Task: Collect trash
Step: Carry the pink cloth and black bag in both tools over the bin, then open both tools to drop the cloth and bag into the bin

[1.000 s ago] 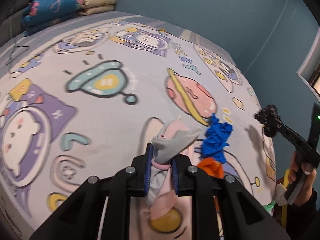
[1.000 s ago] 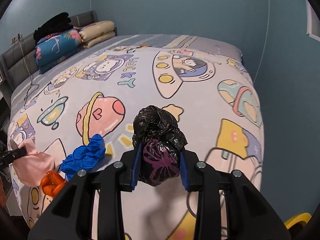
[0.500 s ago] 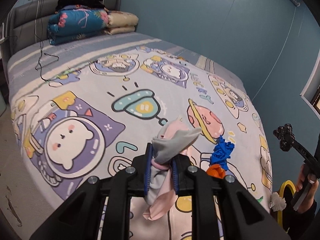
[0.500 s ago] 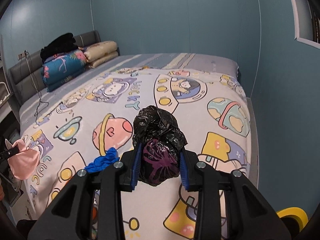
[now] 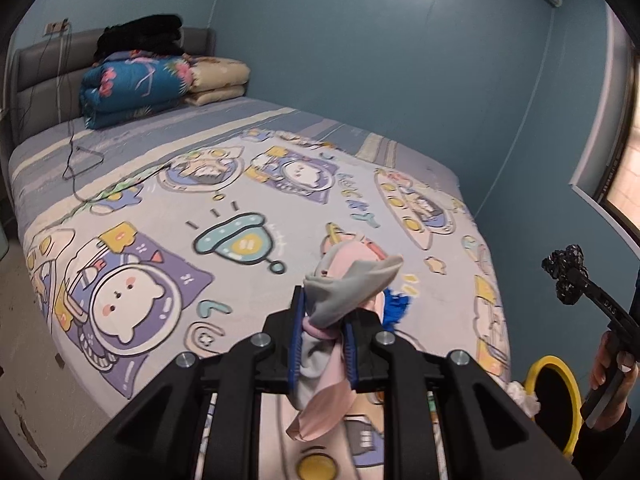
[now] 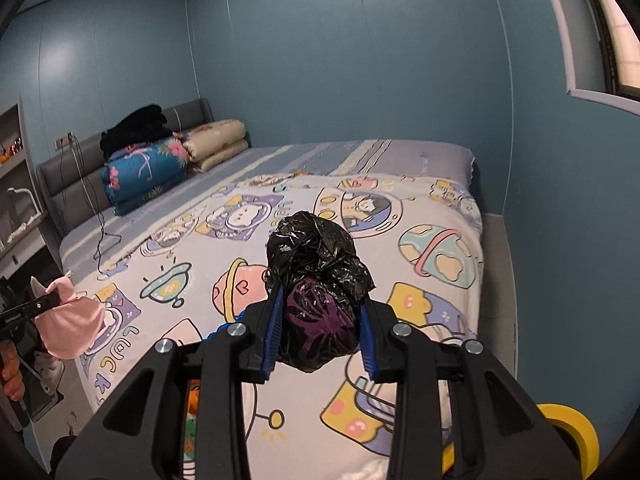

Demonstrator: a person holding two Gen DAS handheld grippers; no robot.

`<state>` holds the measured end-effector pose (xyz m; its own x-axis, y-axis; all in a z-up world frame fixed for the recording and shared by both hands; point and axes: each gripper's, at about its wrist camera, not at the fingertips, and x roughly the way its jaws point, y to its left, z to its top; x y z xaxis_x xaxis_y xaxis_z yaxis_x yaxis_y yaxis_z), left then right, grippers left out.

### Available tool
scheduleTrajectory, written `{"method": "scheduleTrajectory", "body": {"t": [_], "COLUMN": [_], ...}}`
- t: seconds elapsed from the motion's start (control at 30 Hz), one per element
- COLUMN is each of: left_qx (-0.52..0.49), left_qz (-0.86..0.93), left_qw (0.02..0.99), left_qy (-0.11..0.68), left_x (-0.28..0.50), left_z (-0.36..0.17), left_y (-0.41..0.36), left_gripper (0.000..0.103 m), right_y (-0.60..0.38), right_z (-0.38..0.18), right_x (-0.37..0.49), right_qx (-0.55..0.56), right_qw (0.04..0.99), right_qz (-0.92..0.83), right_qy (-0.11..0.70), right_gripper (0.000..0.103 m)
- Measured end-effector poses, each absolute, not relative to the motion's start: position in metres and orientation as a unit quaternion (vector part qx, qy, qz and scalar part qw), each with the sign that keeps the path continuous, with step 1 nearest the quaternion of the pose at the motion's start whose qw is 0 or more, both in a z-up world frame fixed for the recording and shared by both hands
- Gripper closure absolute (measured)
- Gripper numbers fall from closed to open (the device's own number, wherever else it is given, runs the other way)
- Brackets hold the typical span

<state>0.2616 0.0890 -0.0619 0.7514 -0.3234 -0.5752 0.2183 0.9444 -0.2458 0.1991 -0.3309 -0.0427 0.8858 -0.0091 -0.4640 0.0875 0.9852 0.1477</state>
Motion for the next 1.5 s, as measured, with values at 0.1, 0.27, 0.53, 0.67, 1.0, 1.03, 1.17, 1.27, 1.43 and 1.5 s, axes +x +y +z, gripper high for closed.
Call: {"method": "scheduleTrajectory", "body": {"t": [0.1,0.27,0.53,0.67,1.0,1.03,1.17,1.27,1.43,1.5], "left_qx": [-0.071,-0.053,-0.007,0.024,0.087,0.091,0.104,0.111,0.131,0.137], "left_qz": [-0.16,-0.198,-0.282,-0.323,-0.399,-0.404,-0.418,-0.429,-0.437,-0.44], "left_qw": [0.933,0.93,0.911,0.899,0.866,0.864,0.858,0.852,0.847,0.844], "left_qy": [0.313,0.305,0.3,0.294,0.288,0.287,0.28,0.28,0.274,0.274], "left_x": [0.249,0.232,0.202,0.186,0.147,0.143,0.129,0.12,0.105,0.099], "left_z": [-0.051,-0.04,-0.031,-0.028,-0.038,-0.04,-0.043,-0.046,-0.052,-0.053], "left_y": [0.062,0.014,-0.081,-0.131,-0.225,-0.231,-0.253,-0.268,-0.289,-0.296], "left_gripper": [0.087,0.087,0.087,0.087,0.087,0.087,0.087,0.087,0.087,0.087], "right_y": [-0.342,-0.368,-0.41,-0.429,-0.465,-0.466,-0.471,-0.473,-0.479,-0.481], "right_z": [-0.037,-0.03,-0.033,-0.038,-0.059,-0.06,-0.069,-0.076,-0.09,-0.093], "right_x": [0.181,0.15,0.094,0.067,0.006,0.003,-0.011,-0.017,-0.023,-0.025], "right_qx": [0.086,0.096,0.116,0.126,0.144,0.144,0.144,0.146,0.156,0.158], "right_qw": [0.97,0.971,0.969,0.966,0.955,0.955,0.953,0.95,0.946,0.945], "right_qz": [-0.032,-0.048,-0.086,-0.107,-0.162,-0.166,-0.176,-0.18,-0.175,-0.172], "right_qy": [0.226,0.215,0.202,0.201,0.202,0.202,0.202,0.208,0.224,0.23], "right_gripper": [0.072,0.072,0.072,0.072,0.072,0.072,0.072,0.072,0.072,0.072]}}
